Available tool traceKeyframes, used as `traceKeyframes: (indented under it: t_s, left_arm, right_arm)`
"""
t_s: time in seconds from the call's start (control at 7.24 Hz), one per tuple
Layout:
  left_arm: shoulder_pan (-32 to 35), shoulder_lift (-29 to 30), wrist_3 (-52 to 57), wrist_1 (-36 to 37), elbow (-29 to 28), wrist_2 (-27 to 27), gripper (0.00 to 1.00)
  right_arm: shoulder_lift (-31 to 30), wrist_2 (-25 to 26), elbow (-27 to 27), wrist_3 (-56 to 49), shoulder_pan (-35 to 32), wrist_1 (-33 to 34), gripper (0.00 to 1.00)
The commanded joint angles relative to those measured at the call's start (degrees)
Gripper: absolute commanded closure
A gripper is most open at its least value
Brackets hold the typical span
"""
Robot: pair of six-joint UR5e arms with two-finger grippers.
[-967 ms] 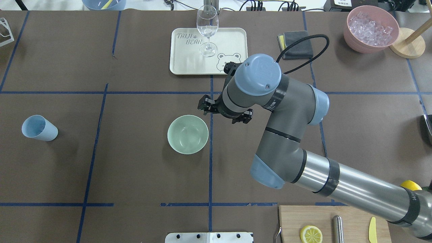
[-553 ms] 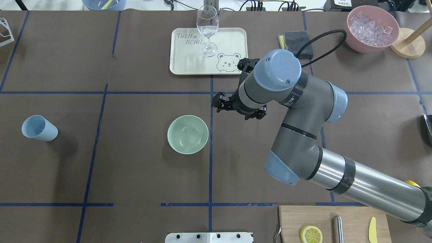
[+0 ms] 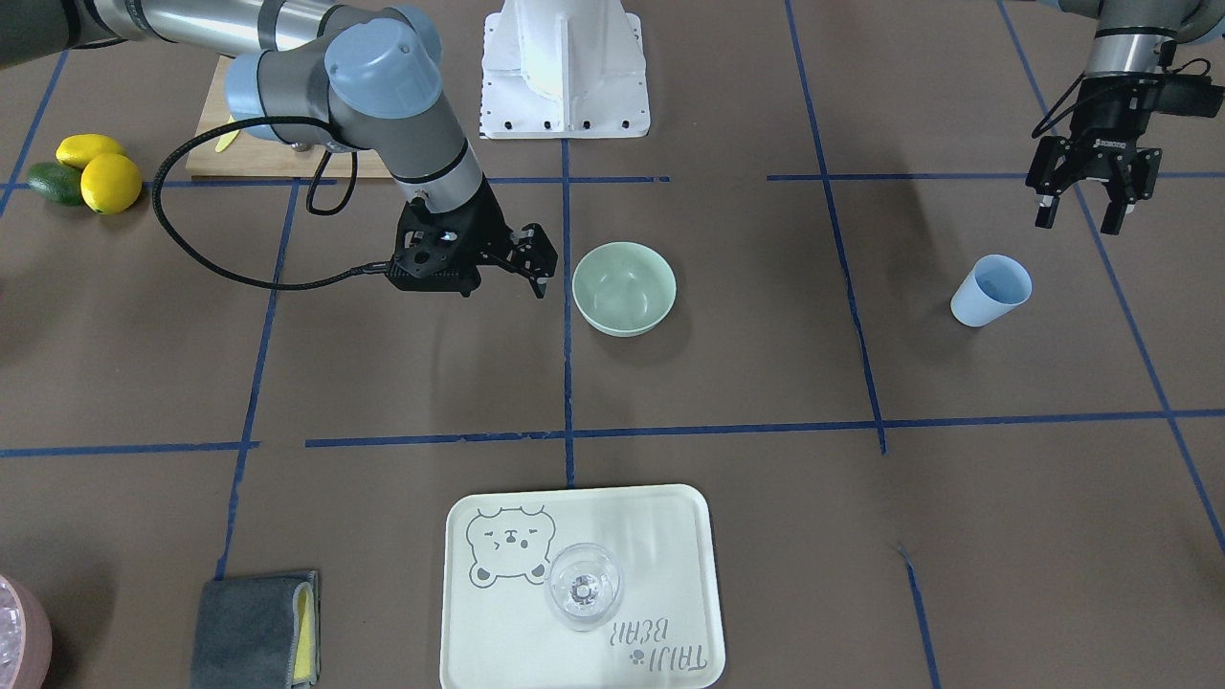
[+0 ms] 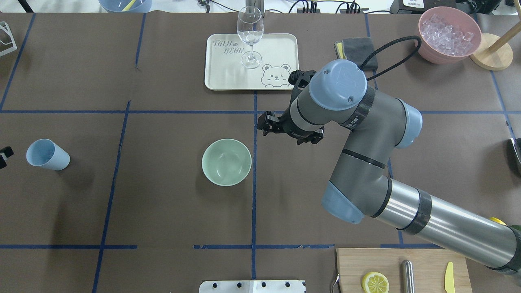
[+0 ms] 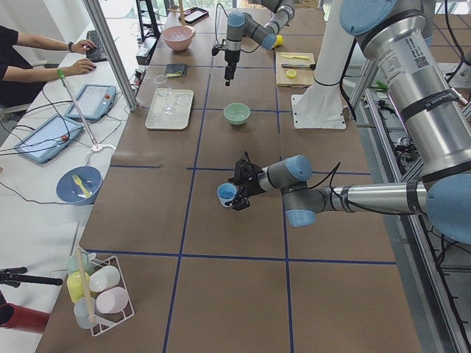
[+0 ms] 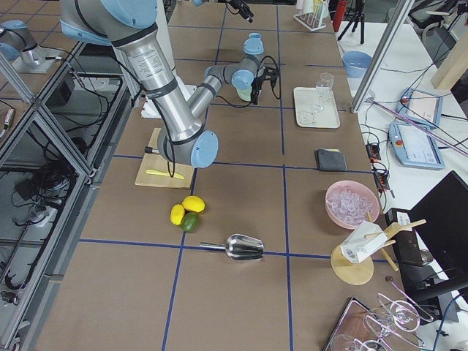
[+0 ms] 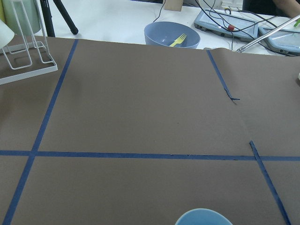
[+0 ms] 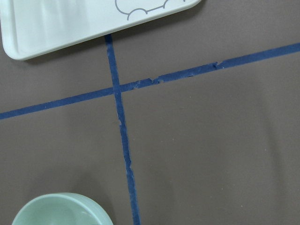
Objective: Pour ice into bowl
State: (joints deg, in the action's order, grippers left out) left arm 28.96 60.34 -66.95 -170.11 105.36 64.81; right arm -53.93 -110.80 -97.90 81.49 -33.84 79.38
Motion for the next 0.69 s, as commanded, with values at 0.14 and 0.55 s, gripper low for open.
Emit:
traceKeyframes:
  t_s: [0.14,0.55]
  left_arm:
    - [-16.35,0.04,-10.34,7.37,0.02,-19.42,0.0]
    - [-22.26,3.27,-17.12,17.22,-0.94,-27.17,0.0]
  right_arm:
    - [-2.3,-1.16,-3.32,-0.1,-3.75,0.16,0.0]
    - [-9.88,-2.83,-7.22,-1.84,-10.43,0.34,0.0]
